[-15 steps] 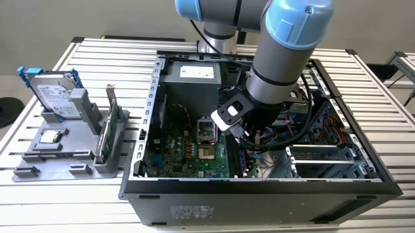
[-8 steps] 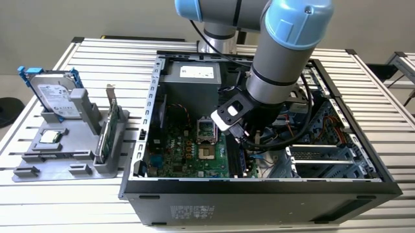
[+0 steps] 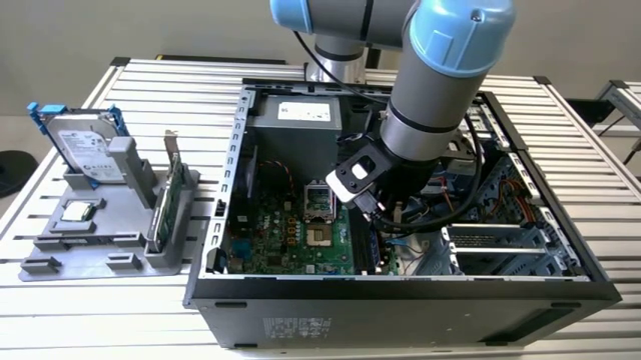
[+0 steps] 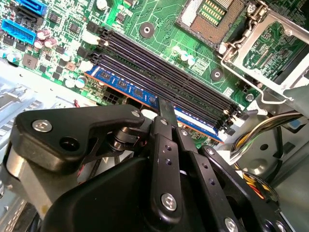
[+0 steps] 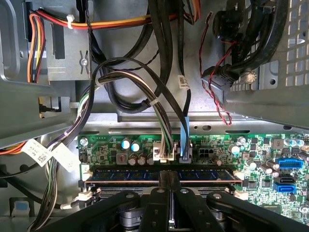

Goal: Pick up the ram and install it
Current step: 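Press down the ram until it locks into place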

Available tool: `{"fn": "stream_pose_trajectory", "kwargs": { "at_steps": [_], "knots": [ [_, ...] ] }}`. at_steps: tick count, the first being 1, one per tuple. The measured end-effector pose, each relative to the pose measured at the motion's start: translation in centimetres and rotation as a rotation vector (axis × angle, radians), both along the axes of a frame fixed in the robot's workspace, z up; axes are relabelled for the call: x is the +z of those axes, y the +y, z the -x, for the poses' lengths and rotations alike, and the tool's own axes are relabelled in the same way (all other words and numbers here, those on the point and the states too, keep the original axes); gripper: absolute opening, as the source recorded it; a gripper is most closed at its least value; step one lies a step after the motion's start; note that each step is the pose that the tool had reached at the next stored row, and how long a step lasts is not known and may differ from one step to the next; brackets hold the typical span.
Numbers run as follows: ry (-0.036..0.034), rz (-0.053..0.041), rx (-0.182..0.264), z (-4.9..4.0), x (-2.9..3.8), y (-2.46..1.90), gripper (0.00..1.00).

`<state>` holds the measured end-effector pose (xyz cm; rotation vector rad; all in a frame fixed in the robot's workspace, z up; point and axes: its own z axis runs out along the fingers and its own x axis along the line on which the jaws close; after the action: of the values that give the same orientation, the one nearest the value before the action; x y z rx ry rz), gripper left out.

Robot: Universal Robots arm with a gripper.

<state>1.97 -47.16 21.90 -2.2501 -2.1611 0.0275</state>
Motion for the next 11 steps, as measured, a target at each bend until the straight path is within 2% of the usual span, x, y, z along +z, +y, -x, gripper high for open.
{"fn": "stream_pose_trajectory", "kwargs": {
  "at_steps": [11],
  "knots": [
    [0.0, 0.0, 0.0, 0.0, -0.01, 0.0, 0.0]
  ]
}}
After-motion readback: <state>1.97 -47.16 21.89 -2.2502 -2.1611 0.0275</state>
